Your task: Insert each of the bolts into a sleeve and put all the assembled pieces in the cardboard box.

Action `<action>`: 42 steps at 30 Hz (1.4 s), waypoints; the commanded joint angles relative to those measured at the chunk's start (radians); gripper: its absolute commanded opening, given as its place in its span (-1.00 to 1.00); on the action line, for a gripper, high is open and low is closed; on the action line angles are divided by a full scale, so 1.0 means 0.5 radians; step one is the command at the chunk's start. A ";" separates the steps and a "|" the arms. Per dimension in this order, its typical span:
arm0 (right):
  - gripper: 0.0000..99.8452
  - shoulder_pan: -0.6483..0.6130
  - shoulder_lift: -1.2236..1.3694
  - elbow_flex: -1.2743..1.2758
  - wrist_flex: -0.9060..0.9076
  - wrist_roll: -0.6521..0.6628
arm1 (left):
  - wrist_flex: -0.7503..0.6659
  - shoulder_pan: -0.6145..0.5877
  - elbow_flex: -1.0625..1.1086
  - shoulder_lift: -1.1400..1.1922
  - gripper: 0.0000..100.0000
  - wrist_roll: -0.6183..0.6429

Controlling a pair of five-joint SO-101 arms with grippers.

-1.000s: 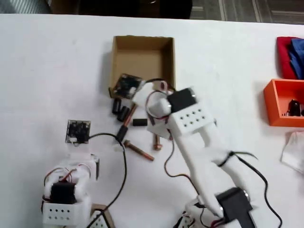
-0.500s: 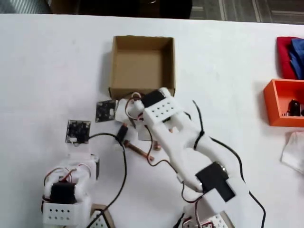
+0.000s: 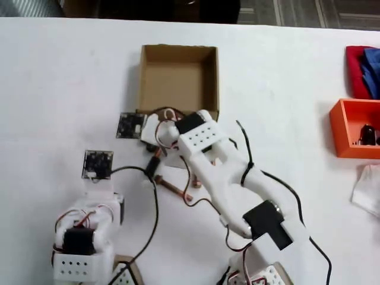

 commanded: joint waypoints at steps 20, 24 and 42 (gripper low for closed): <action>-0.50 -0.011 0.450 -0.025 -0.244 -0.015 | -0.031 -0.012 0.041 0.000 -0.94 0.006; -0.50 -0.008 0.486 -0.025 -0.284 -0.012 | -0.031 -0.012 0.041 0.000 -0.94 0.006; -0.55 -0.005 0.493 -0.138 -0.222 -0.028 | -0.031 -0.012 0.041 0.000 -0.94 0.006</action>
